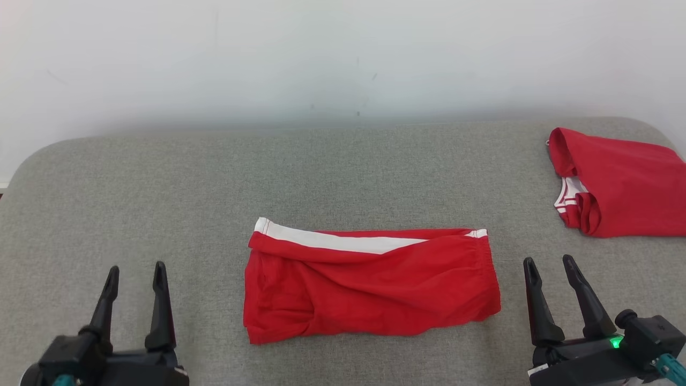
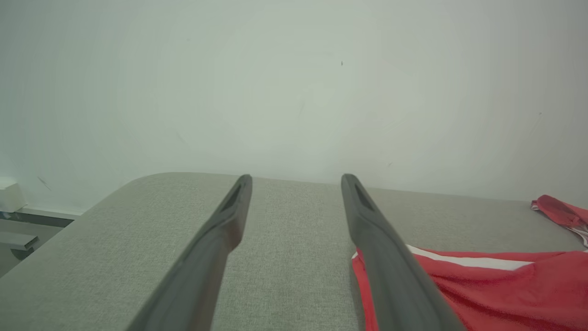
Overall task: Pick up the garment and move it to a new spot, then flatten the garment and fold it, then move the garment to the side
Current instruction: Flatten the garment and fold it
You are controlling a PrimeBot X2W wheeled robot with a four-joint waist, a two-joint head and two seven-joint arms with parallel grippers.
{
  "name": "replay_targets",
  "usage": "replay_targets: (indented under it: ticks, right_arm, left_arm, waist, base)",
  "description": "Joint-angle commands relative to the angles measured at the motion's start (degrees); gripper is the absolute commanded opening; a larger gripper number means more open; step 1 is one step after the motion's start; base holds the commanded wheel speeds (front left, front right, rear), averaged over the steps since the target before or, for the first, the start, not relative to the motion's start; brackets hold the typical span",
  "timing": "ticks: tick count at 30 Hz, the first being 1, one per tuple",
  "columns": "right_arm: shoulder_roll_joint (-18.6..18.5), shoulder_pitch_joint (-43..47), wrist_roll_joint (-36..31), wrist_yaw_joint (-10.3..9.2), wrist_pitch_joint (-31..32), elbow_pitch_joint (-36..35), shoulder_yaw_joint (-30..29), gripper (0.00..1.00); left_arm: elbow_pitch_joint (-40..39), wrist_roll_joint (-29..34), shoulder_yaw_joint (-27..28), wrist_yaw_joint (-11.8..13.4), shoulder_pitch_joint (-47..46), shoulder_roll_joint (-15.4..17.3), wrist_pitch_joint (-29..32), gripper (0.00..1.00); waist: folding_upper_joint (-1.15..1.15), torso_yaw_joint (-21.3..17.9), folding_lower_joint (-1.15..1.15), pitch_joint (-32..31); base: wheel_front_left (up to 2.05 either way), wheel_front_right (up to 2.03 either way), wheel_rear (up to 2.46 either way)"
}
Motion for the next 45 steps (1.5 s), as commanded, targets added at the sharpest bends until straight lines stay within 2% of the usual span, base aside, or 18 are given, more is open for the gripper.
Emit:
replay_targets:
  ticks: [1,11,16,34,40,45]
  right_arm:
    - [0.3,0.9,-0.2,-0.14,0.0,0.2,-0.2,1.0]
    - [1.4,3.3,-0.3,-0.14,0.0,0.2,-1.1,1.0]
    - [2.0,5.6,-0.4,-0.14,0.0,0.1,-2.0,1.0]
    - [2.1,6.1,-0.2,-0.15,0.0,1.7,-2.7,1.0]
    - [0.8,2.1,1.3,-0.15,0.0,3.5,-0.5,1.0]
    - [-1.0,-4.2,0.4,-0.15,0.8,9.5,1.1,1.0]
  left_arm:
    - [-0.7,2.1,0.9,-0.6,2.1,-0.9,-0.2,1.0]
    - [-3.0,7.8,5.6,-3.4,8.0,-6.3,-0.2,1.0]
    - [-3.0,9.9,6.5,-4.5,10.0,-8.1,-0.2,1.0]
    - [-2.8,14.5,8.8,-6.5,11.7,-10.0,-0.2,1.0]
    - [-3.1,14.6,8.8,-6.8,11.4,-10.2,-0.2,1.0]
    - [-3.1,14.5,7.6,-6.9,10.0,-10.3,-0.2,1.0]
  waist:
    - [0.0,0.0,0.0,-0.3]
    - [0.0,0.2,0.0,-1.4]
    - [0.0,0.6,0.0,-1.7]
    - [0.0,1.2,0.0,-2.0]
    - [0.0,1.6,0.0,-1.2]
    - [0.0,2.9,0.0,0.3]
  base:
    - [0.0,0.0,0.0]
    - [0.0,0.0,0.0]
    - [0.0,0.0,0.0]
    - [0.0,0.0,0.0]
    - [0.0,0.0,0.0]
    - [0.0,0.0,0.0]
